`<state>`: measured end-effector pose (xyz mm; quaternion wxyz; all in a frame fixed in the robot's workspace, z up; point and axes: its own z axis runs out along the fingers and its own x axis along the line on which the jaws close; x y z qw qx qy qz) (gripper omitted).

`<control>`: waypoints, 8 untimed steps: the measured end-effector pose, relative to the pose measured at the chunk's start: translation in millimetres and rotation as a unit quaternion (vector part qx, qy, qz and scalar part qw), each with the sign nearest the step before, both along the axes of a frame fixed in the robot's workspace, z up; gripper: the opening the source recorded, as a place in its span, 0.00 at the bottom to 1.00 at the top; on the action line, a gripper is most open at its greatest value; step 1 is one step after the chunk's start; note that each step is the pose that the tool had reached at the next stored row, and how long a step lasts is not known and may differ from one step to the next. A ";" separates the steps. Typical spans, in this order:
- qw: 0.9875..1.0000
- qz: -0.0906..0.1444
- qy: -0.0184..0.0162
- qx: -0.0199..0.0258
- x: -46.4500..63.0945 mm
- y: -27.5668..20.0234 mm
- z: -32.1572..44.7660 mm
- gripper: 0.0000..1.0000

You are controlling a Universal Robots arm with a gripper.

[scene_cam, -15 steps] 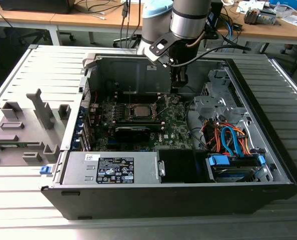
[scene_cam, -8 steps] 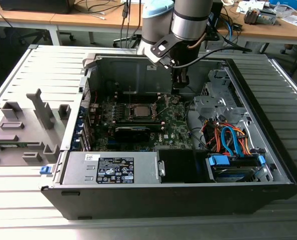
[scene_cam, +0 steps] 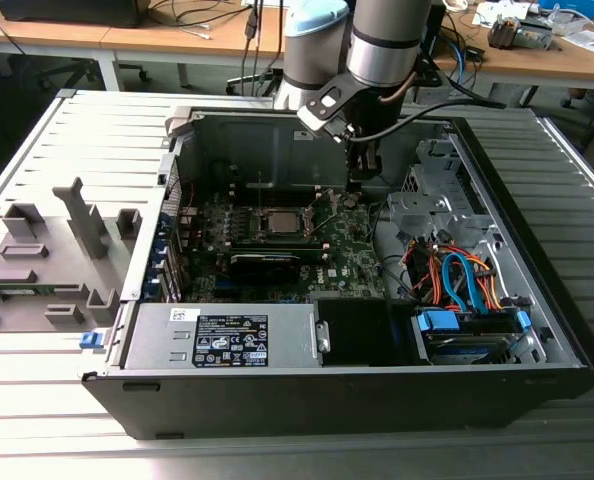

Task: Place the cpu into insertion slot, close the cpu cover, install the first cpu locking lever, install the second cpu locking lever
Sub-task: 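Close the cpu cover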

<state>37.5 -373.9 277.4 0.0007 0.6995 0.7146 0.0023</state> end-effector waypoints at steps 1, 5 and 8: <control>1.000 0.000 0.000 0.000 0.3 0.0 -1.9 0.11; 1.000 0.001 0.000 0.000 1.1 0.0 -8.9 0.11; 1.000 0.001 0.000 0.000 1.2 0.0 -13.2 0.11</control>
